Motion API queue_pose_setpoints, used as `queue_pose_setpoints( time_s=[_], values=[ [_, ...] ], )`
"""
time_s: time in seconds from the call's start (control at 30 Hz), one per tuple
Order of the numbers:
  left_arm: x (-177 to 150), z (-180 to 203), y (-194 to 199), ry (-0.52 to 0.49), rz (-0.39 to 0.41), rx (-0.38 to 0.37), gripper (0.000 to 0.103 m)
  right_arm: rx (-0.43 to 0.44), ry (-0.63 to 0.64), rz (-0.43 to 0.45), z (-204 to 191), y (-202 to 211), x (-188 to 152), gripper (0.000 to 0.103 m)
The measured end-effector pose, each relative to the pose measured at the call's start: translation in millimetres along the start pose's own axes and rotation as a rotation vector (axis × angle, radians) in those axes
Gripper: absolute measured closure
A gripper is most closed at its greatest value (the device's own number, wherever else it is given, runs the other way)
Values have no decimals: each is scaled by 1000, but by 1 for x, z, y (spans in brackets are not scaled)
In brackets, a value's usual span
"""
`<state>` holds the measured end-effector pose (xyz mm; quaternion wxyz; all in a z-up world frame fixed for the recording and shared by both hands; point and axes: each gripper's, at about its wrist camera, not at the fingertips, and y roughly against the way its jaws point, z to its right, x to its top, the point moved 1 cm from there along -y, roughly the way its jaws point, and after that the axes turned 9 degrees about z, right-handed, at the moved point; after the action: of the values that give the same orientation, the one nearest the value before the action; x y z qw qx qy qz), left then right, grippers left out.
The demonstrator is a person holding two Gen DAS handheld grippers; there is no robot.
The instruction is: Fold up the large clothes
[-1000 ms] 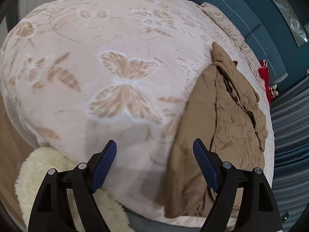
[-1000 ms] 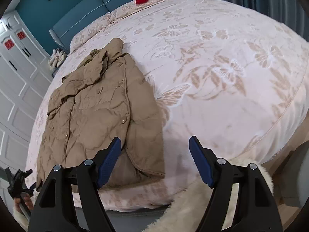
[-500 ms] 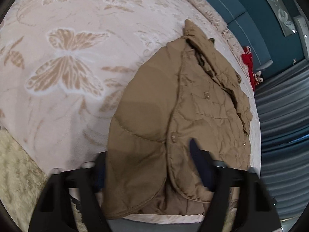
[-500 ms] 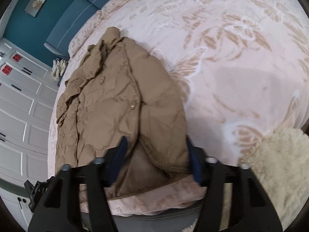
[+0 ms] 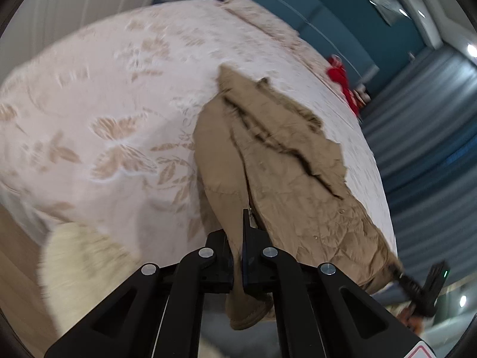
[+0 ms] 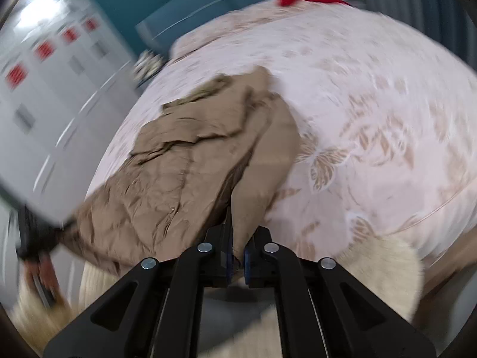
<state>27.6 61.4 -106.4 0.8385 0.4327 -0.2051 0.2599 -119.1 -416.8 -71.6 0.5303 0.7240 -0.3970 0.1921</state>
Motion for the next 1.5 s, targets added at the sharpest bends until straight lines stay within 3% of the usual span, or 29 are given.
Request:
queue_pose_setpoints(
  time_s=[0.07, 0.17, 0.3, 0.43, 0.53, 0.7, 0.83, 1.07, 1.5],
  values=[
    [4, 5, 41, -27, 2, -13, 102, 34, 38, 21, -15, 37, 7, 100],
    [18, 19, 89, -52, 80, -25, 102, 43, 50, 116, -29, 75, 26, 100],
    [57, 42, 91, -39, 210, -72, 102, 37, -27, 225, -21, 56, 63, 100],
    [93, 52, 38, -85, 270, -11, 101, -22, -130, 254, 8, -10, 98, 100],
    [116, 53, -8, -113, 274, 63, 101, -70, -124, 254, 15, -52, 120, 100],
    [140, 49, -90, -166, 236, 202, 101, -165, -89, 232, 16, -128, 140, 100],
    [146, 28, -141, -154, 178, 278, 101, -204, -99, 193, 23, -173, 141, 100],
    [137, 2, -196, -136, 103, 356, 100, -253, -125, 136, 40, -223, 132, 100],
    [111, -25, -252, -146, 39, 400, 96, -324, -114, 36, 57, -282, 97, 100]
  ],
)
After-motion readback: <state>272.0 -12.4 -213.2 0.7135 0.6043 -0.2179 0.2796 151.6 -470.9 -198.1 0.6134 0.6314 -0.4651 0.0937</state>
